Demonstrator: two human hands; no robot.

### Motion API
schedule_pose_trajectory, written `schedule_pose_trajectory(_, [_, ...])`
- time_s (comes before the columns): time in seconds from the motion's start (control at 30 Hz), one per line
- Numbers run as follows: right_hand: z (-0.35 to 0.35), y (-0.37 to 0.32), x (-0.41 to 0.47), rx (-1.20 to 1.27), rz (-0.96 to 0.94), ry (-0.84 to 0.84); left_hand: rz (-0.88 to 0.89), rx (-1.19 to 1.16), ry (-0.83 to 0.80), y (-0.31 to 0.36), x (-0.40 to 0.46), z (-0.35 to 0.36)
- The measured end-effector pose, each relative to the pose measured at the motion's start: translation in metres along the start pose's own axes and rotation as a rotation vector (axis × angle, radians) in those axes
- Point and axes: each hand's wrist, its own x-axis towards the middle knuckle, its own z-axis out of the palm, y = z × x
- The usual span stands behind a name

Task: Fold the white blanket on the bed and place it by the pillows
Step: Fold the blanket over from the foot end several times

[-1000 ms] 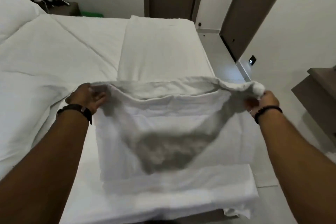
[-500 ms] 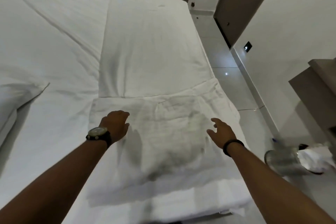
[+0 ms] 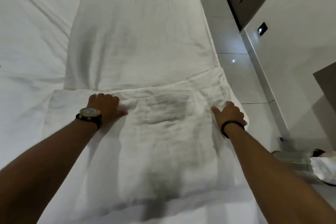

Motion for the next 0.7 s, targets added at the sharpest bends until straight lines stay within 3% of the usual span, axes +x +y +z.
schedule_pose_trajectory(0.1, [-0.002, 0.011, 0.014, -0.017, 0.015, 0.042, 0.057, -0.01, 0.149, -0.003, 0.004, -0.009])
schedule_pose_trajectory(0.17, [-0.01, 0.009, 0.025, 0.208, -0.068, 0.072, -0.007, -0.053, 0.202, -0.013, 0.007, -0.018])
schedule_pose_trajectory(0.23, [-0.029, -0.009, 0.034, 0.415, -0.169, 0.213, -0.112, -0.073, 0.176, -0.023, 0.014, -0.026])
schedule_pose_trajectory(0.33, [-0.06, -0.053, 0.065, 0.402, -0.343, 0.415, -0.229, -0.075, 0.18, -0.024, 0.037, -0.029])
schedule_pose_trajectory(0.4, [-0.064, -0.069, 0.092, 0.29, -0.351, 0.33, -0.303, -0.134, 0.195, -0.015, 0.052, -0.032])
schedule_pose_trajectory(0.5, [-0.042, -0.057, 0.112, 0.092, -0.207, 0.003, -0.35, -0.199, 0.154, 0.009, 0.06, -0.031])
schedule_pose_trajectory(0.6, [-0.018, -0.01, 0.08, 0.266, -0.117, -0.193, -0.217, -0.241, 0.203, 0.049, 0.03, -0.016])
schedule_pose_trajectory(0.7, [-0.007, 0.054, 0.029, 0.384, -0.053, -0.254, -0.17, -0.386, 0.226, 0.09, -0.04, 0.014])
